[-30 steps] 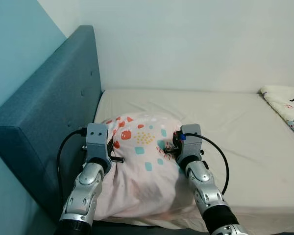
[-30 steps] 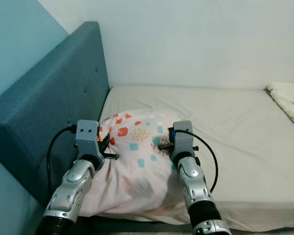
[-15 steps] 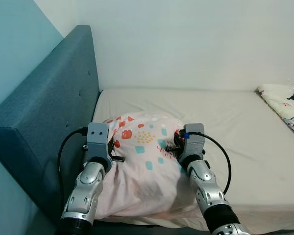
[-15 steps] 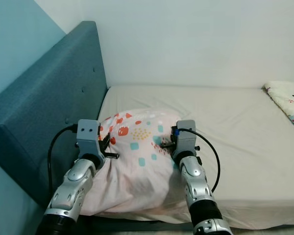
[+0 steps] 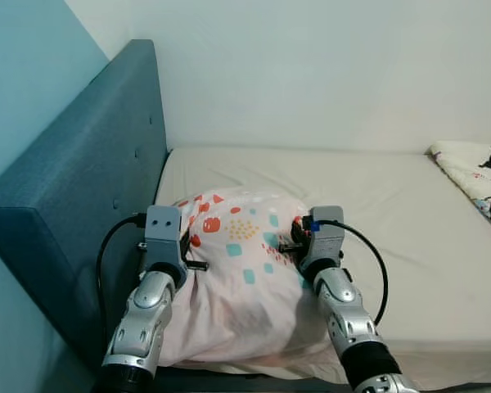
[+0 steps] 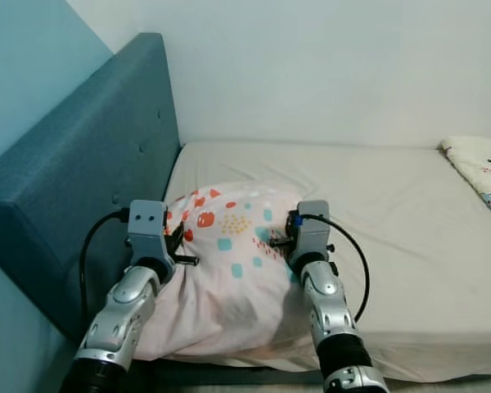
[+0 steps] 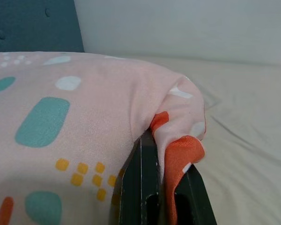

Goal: Clean up the room

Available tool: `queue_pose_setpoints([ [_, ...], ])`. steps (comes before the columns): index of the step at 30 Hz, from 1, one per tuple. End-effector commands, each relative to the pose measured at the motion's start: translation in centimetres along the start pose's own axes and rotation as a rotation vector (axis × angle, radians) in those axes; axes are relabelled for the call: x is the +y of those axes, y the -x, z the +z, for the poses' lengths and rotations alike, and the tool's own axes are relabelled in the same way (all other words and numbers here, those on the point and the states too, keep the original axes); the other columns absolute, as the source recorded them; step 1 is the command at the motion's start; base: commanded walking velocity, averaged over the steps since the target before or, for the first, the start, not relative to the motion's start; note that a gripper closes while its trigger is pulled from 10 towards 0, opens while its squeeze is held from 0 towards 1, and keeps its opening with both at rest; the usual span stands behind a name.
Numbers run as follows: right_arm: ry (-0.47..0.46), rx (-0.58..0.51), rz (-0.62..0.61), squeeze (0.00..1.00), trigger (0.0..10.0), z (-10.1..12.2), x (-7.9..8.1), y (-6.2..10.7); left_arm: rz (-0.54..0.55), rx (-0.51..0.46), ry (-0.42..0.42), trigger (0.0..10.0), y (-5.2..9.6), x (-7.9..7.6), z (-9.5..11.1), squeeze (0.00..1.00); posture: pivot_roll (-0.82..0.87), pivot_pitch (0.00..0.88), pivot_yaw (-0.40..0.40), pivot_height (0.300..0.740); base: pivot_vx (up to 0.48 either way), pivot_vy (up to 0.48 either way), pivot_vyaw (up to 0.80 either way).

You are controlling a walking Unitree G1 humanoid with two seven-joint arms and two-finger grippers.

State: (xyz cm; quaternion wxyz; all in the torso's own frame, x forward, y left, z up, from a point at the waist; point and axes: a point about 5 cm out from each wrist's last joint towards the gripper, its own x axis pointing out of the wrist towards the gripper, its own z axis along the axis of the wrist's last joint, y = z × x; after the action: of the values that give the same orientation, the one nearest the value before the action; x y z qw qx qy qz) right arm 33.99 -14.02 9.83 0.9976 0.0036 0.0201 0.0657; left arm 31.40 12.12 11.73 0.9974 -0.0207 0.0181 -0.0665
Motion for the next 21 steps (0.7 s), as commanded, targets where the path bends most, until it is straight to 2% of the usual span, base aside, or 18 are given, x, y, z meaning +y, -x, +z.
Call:
queue_pose_setpoints([
  [1,0.008,-0.054,0.013,0.00,10.0,1.12,0.18,-0.37,-0.019,-0.057,0.001,10.0,-0.41,-0.65,1.08,0.00,0.05,0.000,-0.043,0.655,0.000,0.000,0.00],
  [6,0.009,-0.053,0.010,0.00,10.0,1.09,0.09,-0.37,-0.021,-0.057,0.001,10.0,-0.41,-0.68,1.09,0.00,0.06,0.000,-0.041,0.640,0.000,0.000,0.00],
  [21,0.006,-0.065,-0.009,0.00,10.0,1.29,-0.48,-0.39,-0.044,-0.059,-0.011,10.0,-0.27,-1.19,1.22,0.00,0.06,0.000,-0.034,0.635,0.000,0.000,0.00],
])
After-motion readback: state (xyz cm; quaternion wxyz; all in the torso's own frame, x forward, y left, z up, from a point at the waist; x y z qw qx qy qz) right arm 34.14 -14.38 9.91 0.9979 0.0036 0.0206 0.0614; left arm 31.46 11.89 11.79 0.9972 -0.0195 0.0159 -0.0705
